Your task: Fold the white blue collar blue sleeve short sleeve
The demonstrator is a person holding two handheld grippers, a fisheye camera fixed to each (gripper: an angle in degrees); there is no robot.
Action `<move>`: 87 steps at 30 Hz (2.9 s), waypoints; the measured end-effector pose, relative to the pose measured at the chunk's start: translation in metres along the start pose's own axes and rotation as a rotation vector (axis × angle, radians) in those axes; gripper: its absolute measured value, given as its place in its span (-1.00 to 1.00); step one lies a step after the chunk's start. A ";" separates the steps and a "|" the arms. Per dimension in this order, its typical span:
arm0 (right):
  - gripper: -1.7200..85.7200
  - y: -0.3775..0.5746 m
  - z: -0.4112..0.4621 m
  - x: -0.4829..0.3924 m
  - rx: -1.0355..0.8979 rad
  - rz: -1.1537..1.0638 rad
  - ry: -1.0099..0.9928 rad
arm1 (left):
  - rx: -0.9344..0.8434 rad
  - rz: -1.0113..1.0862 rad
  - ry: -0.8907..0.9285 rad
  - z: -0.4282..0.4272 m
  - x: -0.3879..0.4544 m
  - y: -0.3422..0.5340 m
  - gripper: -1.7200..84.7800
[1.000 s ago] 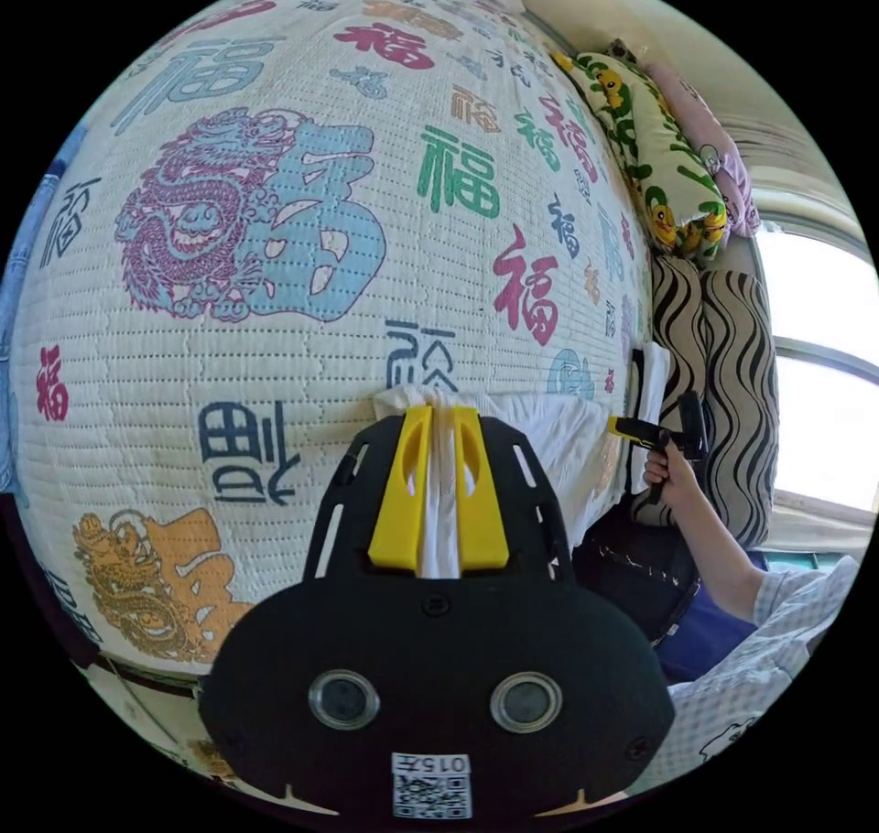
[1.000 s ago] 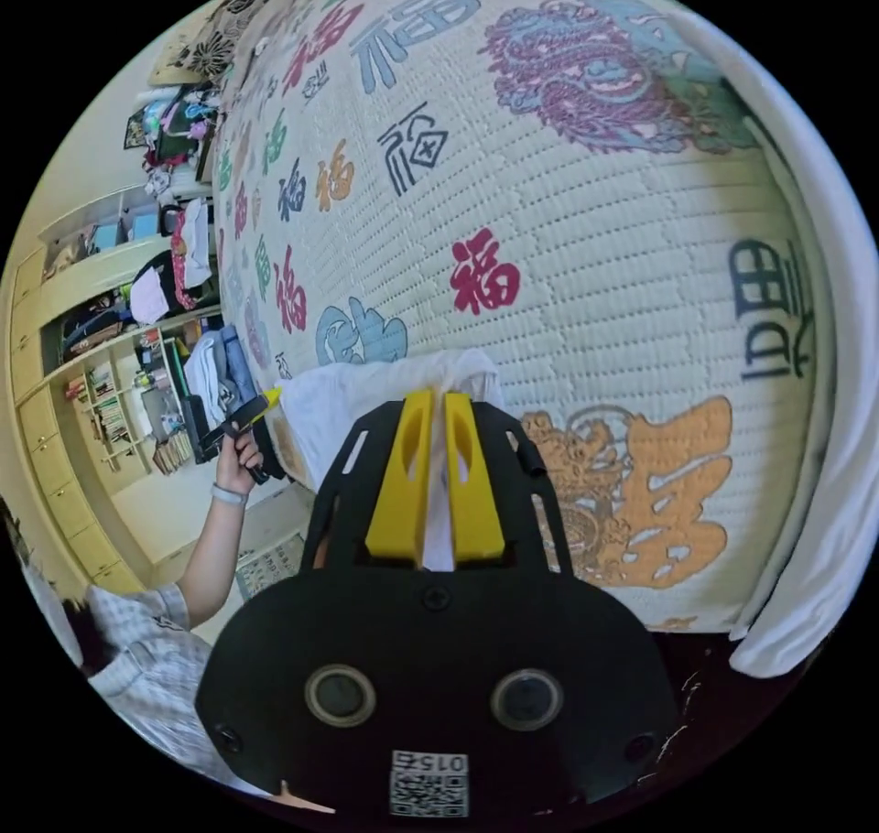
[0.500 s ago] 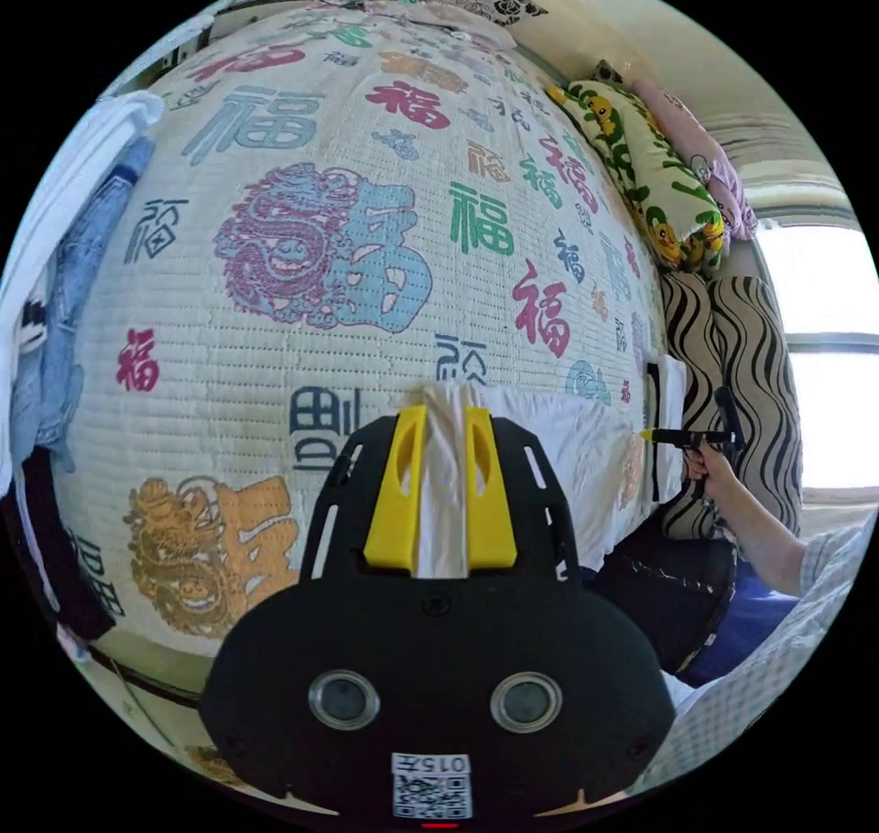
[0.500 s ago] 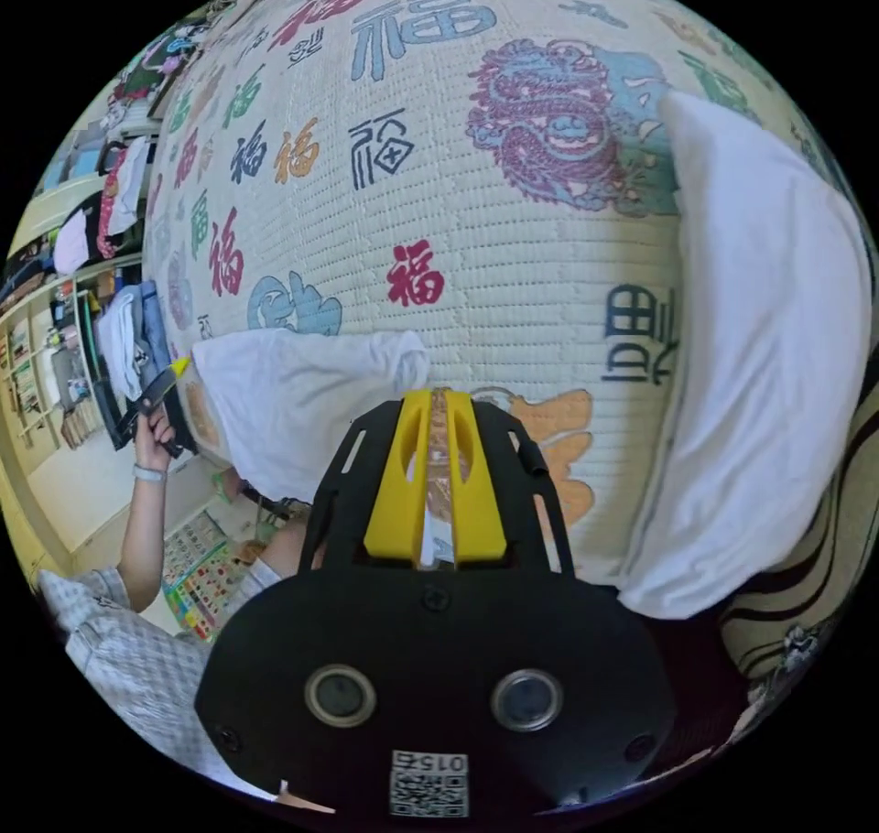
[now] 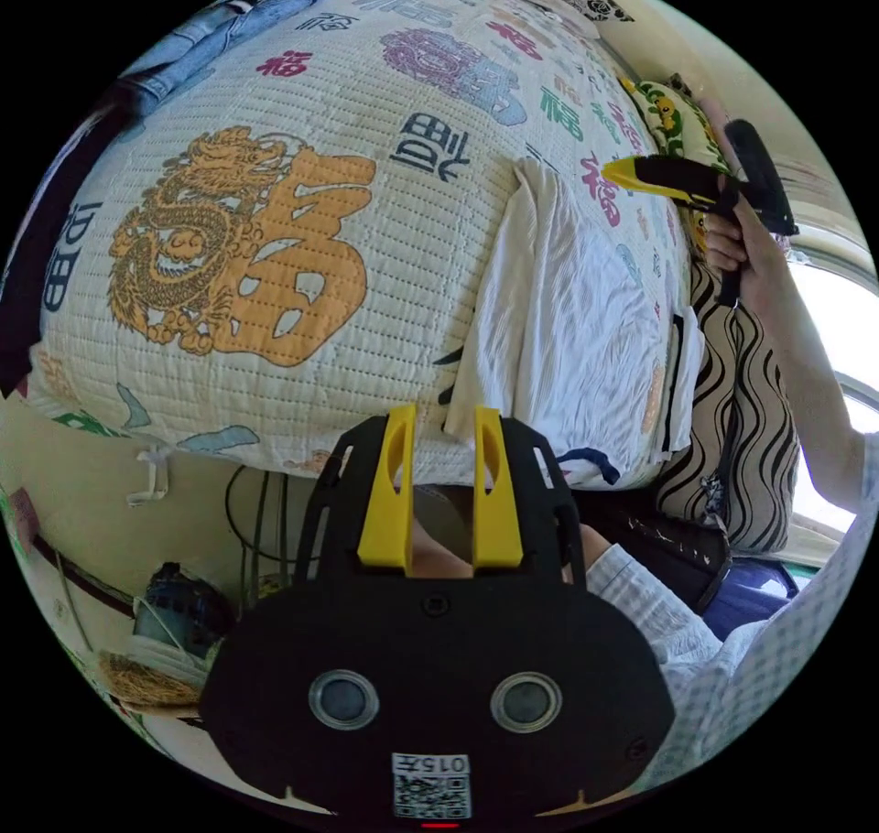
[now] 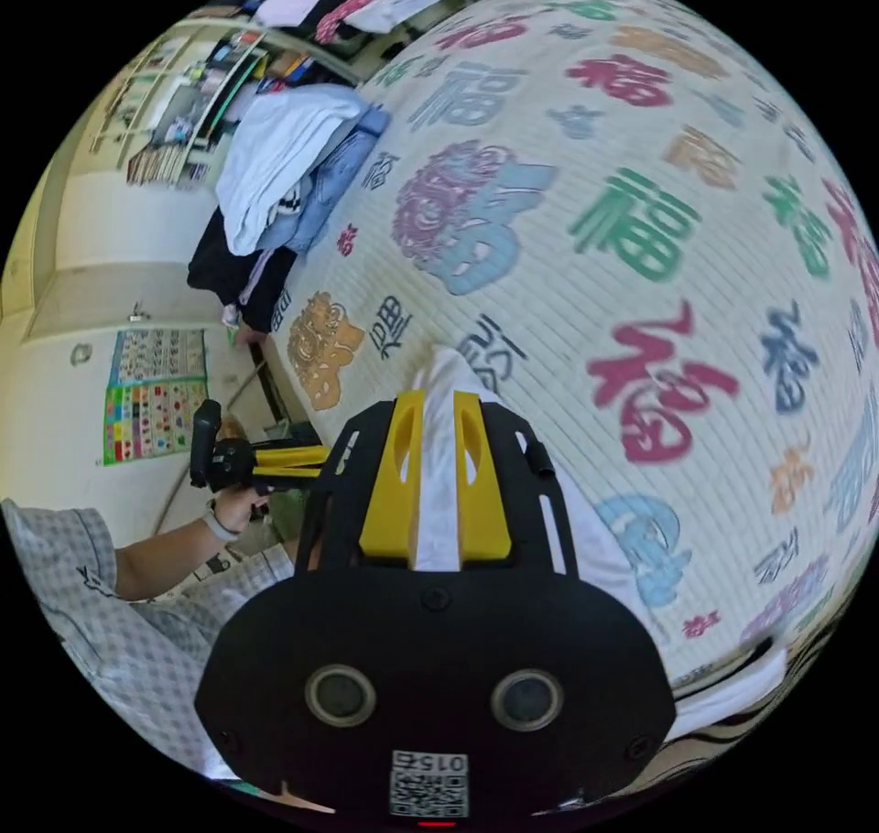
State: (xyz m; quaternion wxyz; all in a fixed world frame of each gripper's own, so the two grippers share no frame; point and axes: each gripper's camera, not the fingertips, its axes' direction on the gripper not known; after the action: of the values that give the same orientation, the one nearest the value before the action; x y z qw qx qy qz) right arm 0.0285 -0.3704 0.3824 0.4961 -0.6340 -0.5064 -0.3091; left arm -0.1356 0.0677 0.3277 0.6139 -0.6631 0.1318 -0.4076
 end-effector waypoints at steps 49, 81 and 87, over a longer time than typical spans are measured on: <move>-0.96 0.216 -0.160 0.155 0.323 0.154 -0.209 | -0.031 0.724 0.053 0.205 0.313 0.094 -0.97; -0.84 0.224 -0.179 0.119 0.273 0.172 -0.182 | -0.259 1.406 -0.203 0.289 0.377 -0.016 -0.82; -0.86 0.204 -0.162 0.137 0.108 0.245 -0.099 | -0.354 1.564 -0.103 0.309 0.394 -0.027 -0.82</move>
State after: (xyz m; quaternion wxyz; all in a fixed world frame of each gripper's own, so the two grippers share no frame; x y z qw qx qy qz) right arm 0.2802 -0.4764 0.4922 0.5380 -0.6778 -0.4650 -0.1867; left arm 0.3218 0.0258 0.5278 0.6127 -0.4842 0.5923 0.1984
